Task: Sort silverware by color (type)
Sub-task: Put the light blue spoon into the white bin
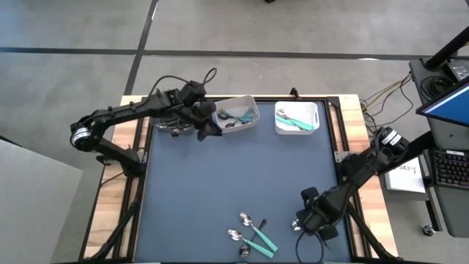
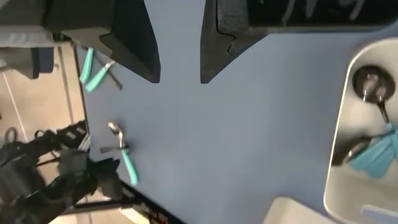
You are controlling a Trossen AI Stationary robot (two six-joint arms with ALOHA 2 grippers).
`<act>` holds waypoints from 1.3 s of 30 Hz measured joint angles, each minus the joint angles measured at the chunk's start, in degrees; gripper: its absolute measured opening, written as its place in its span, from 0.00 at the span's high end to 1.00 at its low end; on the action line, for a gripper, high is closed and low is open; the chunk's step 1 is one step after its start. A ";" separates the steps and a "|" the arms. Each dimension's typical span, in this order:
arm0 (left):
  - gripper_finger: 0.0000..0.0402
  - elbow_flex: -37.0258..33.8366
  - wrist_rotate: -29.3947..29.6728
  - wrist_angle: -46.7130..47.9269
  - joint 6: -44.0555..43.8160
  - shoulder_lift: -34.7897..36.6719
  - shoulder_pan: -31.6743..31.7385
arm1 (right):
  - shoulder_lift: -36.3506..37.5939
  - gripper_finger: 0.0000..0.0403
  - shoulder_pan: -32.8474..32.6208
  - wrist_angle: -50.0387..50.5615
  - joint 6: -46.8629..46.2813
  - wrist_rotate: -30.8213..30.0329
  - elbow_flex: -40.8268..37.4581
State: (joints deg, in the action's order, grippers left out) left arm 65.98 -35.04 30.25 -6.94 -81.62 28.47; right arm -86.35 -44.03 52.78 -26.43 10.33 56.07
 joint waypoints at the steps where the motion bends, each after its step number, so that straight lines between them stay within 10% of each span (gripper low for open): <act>1: 0.76 0.00 0.04 -0.77 -0.41 0.00 -0.15 | 0.00 0.74 -0.47 -0.27 -0.14 -0.29 -0.72; 39: 0.76 0.00 5.18 -3.67 -2.60 0.00 -0.68 | 1.73 0.89 -0.81 -14.44 -13.03 1.79 -7.02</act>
State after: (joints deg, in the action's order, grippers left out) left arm 65.98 -29.87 26.58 -9.54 -81.62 27.79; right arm -84.61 -44.85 38.34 -39.46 12.11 49.05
